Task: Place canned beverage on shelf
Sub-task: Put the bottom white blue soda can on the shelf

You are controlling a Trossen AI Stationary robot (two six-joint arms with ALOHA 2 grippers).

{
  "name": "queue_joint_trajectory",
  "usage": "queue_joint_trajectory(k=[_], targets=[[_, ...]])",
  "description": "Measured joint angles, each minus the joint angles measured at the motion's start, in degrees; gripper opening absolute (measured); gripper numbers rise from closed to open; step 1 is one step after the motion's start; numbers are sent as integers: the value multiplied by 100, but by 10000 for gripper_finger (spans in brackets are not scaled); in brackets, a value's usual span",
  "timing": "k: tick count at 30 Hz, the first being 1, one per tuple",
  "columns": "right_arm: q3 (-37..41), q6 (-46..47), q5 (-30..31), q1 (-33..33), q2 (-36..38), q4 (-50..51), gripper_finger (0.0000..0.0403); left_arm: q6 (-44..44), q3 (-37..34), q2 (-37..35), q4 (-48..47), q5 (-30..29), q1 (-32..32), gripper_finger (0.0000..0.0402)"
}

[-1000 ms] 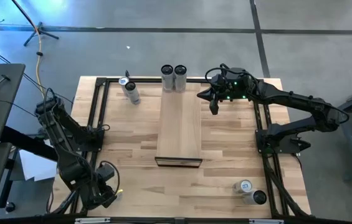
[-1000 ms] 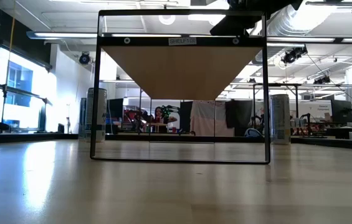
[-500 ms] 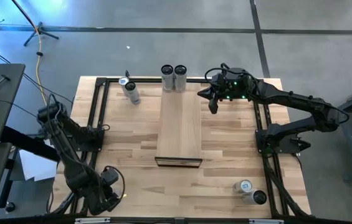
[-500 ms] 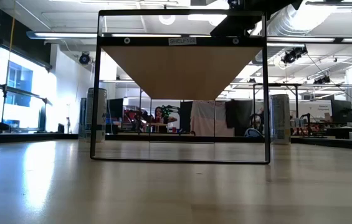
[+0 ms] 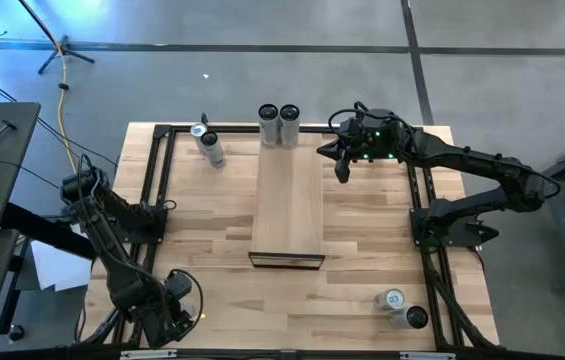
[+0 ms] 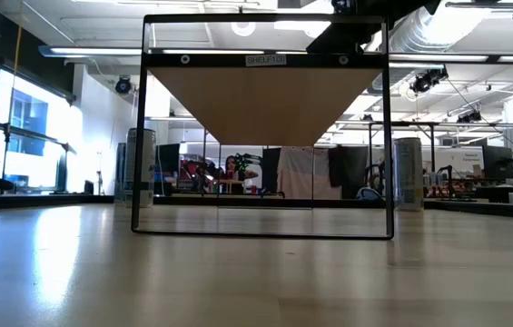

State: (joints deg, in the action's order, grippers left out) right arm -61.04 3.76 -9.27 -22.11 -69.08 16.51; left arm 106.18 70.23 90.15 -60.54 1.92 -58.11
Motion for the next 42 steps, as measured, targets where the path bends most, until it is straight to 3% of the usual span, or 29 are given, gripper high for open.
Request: queue_joint_trajectory(k=[5,12,18,26,34,42], targets=[[0,-18,-3,0,0,-1,0,-258,10,-57,93,52,16,218],[0,-10,-17,0,0,-4,0,-833,7,-755,83,132,197,218],[2,75,-130,2,0,-69,0,-1629,255,-1933,-4,-458,494,218],[0,422,-632,155,0,-423,0,-2671,1218,-2876,-543,-1201,1660,218],[0,428,-635,693,9,-771,0,-4994,3163,-2428,-681,-1266,3369,218],[0,439,-733,1040,22,-1536,0,-7681,4911,-1177,-1703,-1090,4909,218]])
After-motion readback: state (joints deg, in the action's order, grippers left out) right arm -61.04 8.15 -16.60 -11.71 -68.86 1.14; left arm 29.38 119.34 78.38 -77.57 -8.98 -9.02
